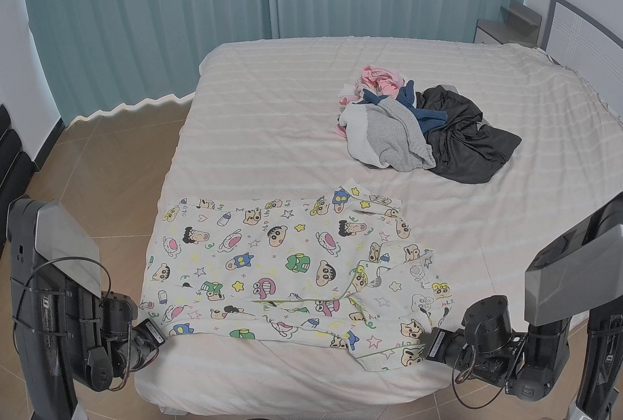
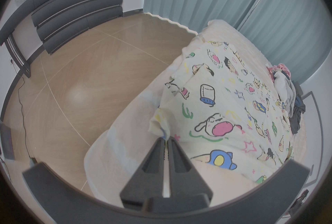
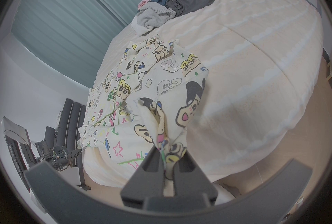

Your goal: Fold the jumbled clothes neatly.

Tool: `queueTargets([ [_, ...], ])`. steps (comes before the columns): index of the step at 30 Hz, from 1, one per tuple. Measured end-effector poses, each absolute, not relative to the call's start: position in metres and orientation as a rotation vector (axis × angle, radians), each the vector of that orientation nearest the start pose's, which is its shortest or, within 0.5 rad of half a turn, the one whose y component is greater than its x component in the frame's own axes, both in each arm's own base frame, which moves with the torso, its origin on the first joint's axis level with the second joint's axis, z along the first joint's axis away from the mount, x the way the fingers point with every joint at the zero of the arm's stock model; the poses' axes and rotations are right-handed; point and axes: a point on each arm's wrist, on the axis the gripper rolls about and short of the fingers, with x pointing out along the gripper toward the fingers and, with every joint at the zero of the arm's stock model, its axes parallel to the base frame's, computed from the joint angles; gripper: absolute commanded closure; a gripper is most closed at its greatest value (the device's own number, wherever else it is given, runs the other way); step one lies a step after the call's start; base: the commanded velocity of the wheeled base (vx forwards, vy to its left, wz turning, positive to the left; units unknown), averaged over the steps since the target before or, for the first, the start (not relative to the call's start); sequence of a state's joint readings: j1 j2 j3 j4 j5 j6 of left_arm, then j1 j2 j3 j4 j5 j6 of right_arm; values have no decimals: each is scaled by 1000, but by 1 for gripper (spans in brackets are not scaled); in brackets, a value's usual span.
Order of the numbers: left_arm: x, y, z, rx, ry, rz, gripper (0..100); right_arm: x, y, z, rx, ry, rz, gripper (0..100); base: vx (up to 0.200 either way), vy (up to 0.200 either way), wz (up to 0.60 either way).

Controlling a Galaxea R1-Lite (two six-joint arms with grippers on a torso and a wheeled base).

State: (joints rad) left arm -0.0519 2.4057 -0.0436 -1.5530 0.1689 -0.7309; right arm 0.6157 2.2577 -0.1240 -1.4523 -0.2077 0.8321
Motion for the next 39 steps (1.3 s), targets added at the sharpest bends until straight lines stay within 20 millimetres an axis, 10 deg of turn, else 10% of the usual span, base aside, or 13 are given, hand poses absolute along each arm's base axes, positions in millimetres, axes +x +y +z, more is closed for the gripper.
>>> queueTargets([
  [9,219,-7,-48,-610,731,394,100,197,133,-23,521,756,102,100,0,0,0],
  [10,220,-7,-48,-613,727,393,0,198,132,-24,524,752,101,0,0,0,0],
  [22,226,-4,-30,-631,646,365,0,192,125,-20,535,737,97,0,0,0,0],
  [39,241,-5,41,-670,344,161,0,182,114,38,627,560,181,0,82,0,0],
])
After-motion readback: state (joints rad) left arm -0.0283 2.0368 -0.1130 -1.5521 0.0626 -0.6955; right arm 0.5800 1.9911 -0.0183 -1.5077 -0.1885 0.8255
